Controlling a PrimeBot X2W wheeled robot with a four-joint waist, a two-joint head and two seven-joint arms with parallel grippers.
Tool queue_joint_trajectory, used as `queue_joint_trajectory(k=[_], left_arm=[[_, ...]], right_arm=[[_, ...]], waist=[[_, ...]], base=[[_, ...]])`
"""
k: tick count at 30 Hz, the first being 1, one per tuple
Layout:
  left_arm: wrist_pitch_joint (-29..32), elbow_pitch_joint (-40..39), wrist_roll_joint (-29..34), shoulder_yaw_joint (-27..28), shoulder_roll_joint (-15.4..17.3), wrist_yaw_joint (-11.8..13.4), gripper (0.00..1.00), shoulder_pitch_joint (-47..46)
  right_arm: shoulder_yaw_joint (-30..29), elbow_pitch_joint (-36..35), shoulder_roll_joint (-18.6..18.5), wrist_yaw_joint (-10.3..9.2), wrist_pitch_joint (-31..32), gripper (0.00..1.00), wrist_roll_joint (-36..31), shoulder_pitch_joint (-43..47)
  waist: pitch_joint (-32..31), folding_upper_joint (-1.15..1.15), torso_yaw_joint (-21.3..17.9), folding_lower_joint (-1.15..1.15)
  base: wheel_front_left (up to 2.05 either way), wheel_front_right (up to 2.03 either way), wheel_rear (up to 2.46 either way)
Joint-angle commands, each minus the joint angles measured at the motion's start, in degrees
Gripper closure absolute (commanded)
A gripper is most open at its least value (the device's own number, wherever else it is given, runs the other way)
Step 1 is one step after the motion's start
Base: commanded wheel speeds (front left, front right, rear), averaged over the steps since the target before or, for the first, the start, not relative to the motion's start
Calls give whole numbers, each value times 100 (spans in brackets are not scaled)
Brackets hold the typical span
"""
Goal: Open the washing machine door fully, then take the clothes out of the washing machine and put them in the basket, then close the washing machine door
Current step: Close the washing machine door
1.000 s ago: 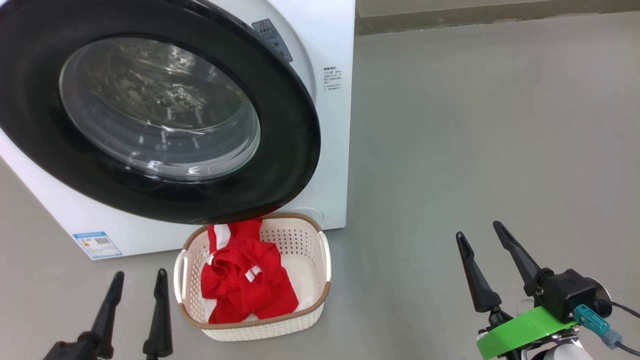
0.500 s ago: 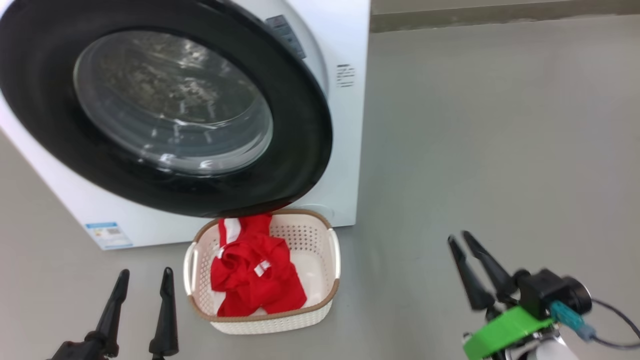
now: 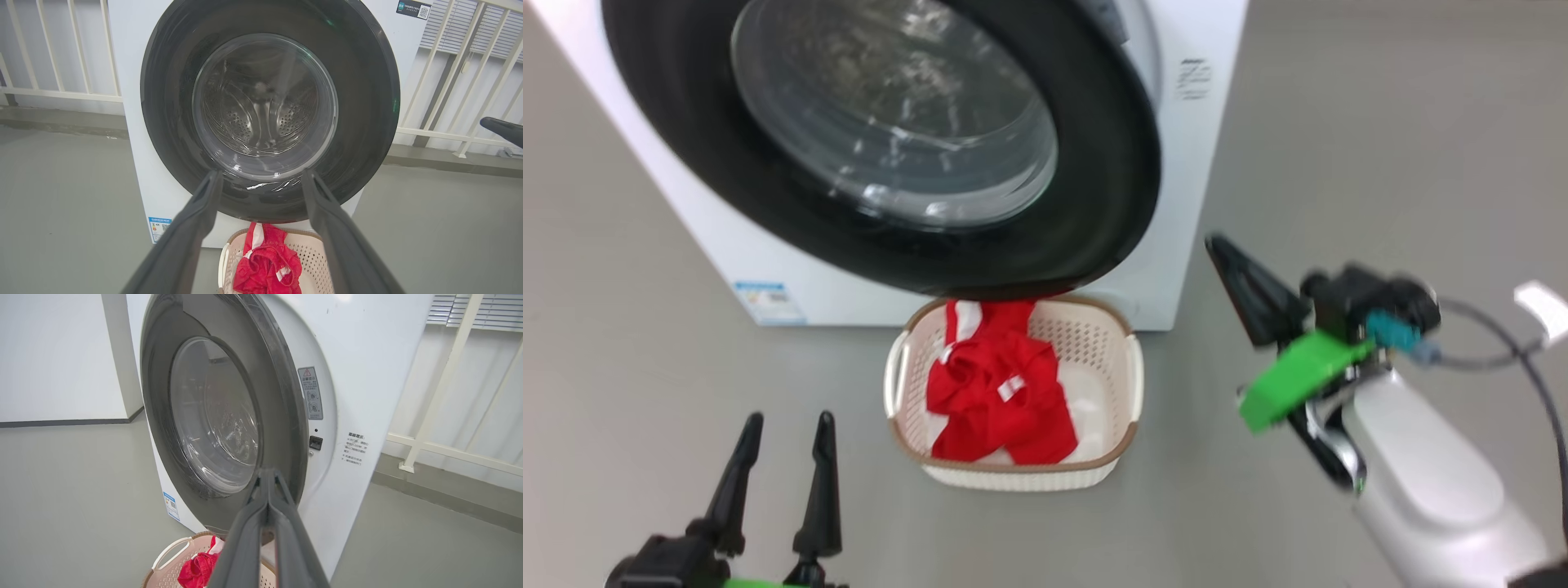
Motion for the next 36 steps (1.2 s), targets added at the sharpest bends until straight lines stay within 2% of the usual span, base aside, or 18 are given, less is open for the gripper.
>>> queue_joint_trajectory(k=[1,9,14,28,32,36], left_arm=[[-69,-122,53,142,34,-31,0,-287],[-69,-73,61,-96,3,-45,0,-612],[-69,-56,28,-226,-5,-36,0,-747],[-69,-179,-266,-521,-7,207,0,-1215],[-69,-150,-636,-679,-8,276,0,-1387],[-69,-134,-739,-729,-8,303,0,-1539]], right_arm=[[248,26,-34,26,-37,100,140,-346],[1250,740,-380,26,-37,100,627,-1721],[1519,1077,-568,26,-37,100,824,-2375],[1042,1606,-718,26,-37,100,1050,-3409],[984,1843,-715,26,-37,100,1159,-3867],[904,2059,-719,26,-37,100,1191,-4359]], waist=[[333,0,357,0],[814,0,819,0],[1118,0,1039,0],[1925,0,1212,0],[2173,0,1216,0],[2382,0,1202,0]], base=[[0,0,0],[0,0,0],[0,0,0],[0,0,0],[0,0,0],[0,0,0]])
